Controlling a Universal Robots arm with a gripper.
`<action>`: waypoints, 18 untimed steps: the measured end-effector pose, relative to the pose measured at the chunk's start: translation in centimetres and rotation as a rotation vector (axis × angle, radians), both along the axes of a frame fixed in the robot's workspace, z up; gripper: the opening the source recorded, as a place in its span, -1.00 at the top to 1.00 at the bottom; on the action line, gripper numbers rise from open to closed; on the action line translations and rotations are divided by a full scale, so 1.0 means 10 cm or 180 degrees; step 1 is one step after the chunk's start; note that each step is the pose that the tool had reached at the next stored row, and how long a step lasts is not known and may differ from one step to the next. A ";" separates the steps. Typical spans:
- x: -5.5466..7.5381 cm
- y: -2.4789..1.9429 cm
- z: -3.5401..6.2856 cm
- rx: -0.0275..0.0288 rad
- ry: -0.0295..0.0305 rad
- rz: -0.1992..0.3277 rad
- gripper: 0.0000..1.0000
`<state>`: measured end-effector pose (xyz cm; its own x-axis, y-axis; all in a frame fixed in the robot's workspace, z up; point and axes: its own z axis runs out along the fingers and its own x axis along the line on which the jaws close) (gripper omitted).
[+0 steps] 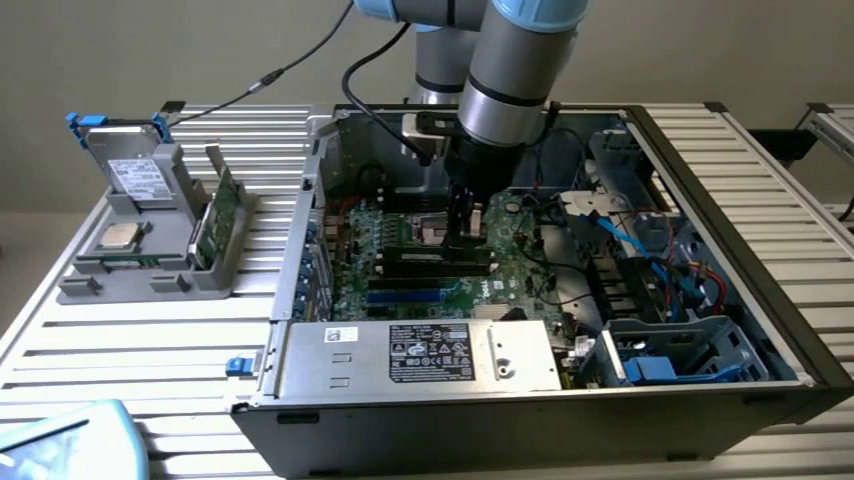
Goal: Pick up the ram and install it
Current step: 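Insert the ram into the slot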
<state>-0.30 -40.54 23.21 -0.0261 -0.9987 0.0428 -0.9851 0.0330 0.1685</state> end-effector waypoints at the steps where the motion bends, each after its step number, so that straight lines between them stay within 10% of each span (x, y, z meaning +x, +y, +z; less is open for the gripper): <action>1: 0.00 0.000 0.000 0.0000 0.0000 0.0000 0.74; 18: 0.00 0.000 -0.029 -0.0009 0.0004 0.0000 0.74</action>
<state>-0.30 -40.54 22.92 -0.0260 -0.9986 0.0457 -0.9849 0.0334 0.1696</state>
